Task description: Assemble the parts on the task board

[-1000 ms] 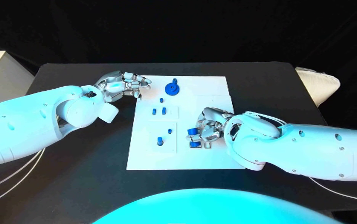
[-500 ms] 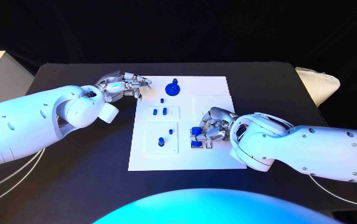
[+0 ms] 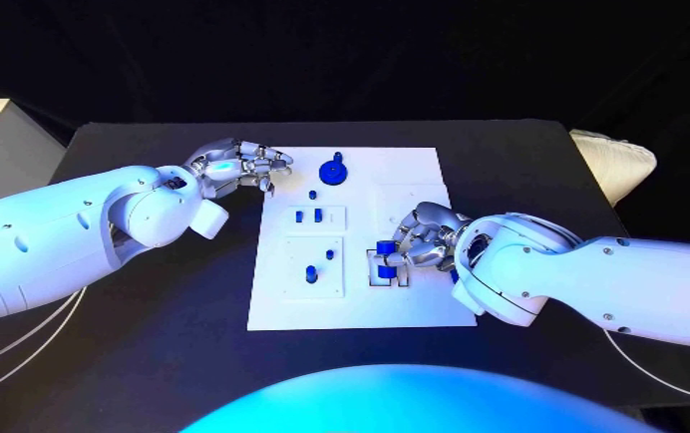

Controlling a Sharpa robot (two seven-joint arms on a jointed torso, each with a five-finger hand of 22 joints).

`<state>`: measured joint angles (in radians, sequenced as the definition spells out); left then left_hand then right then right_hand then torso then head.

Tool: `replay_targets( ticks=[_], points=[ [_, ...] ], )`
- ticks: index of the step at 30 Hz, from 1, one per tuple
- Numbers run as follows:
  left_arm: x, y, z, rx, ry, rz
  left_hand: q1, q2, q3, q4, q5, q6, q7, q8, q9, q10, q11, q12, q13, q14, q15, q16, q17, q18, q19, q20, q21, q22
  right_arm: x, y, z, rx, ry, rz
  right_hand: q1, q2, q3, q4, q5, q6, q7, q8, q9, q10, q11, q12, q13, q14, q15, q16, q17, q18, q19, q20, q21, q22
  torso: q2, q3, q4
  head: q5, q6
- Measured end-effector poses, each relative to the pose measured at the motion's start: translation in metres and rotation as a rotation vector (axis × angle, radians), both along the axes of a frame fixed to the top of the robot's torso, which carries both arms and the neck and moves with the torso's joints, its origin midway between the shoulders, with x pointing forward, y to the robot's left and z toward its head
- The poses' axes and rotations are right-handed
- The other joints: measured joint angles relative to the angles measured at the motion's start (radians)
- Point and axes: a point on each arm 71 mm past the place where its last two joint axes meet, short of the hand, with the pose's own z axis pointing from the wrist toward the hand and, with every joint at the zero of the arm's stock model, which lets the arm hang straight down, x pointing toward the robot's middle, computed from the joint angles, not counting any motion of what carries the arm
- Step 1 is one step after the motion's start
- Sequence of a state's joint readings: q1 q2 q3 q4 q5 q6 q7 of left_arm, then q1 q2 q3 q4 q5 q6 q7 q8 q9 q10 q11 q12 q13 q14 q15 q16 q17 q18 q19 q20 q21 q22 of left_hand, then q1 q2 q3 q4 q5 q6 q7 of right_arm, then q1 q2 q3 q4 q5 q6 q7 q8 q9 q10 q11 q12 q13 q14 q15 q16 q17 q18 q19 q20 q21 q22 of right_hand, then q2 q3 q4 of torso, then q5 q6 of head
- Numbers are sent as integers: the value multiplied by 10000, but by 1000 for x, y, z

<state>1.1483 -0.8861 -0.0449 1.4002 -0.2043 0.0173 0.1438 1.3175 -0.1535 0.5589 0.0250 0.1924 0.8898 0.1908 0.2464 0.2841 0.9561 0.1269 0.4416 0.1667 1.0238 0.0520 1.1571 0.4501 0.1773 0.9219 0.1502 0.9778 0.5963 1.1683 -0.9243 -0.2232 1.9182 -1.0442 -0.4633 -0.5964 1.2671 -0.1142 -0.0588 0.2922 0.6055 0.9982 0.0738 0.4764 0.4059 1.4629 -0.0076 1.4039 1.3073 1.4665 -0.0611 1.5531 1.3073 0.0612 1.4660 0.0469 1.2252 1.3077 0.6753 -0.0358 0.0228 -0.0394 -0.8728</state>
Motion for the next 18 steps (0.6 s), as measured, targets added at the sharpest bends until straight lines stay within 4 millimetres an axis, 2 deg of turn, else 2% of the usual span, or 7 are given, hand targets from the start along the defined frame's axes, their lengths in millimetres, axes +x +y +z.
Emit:
replay_targets(
  ticks=[10, 18],
  points=[
    [0, -1, 0, 49, 26, -72, 0, 0, 0, 0, 0, 0, 0, 0, 0, -22, -22, 0, 0, 0, 0, 0, -10, 0, 0, 0, 0, 1, 1, -2, 0, 147, 462, -140, -5, -5, 16, 17, -73, 0, 0, -18, -7, 0, 0, 37, 2, -37, -36, 0, 0, 0, 0, 0, 0, -1, 2, -1, 1, -1, 0],
    [0, -1, -1, 87, 48, -118, 0, 0, 0, 0, 0, 0, 0, 0, 1, -36, -36, -1, 1, 0, 0, 0, -9, 0, 0, 0, 0, 1, 1, 0, -5, -56, 1218, -24, -214, -55, 71, 21, -213, 0, 0, -19, -7, 0, 1, 37, 8, -37, -36, -1, 0, 1, 0, 0, 51, -2, -6, -18, 3, 7, 0]
  ],
)
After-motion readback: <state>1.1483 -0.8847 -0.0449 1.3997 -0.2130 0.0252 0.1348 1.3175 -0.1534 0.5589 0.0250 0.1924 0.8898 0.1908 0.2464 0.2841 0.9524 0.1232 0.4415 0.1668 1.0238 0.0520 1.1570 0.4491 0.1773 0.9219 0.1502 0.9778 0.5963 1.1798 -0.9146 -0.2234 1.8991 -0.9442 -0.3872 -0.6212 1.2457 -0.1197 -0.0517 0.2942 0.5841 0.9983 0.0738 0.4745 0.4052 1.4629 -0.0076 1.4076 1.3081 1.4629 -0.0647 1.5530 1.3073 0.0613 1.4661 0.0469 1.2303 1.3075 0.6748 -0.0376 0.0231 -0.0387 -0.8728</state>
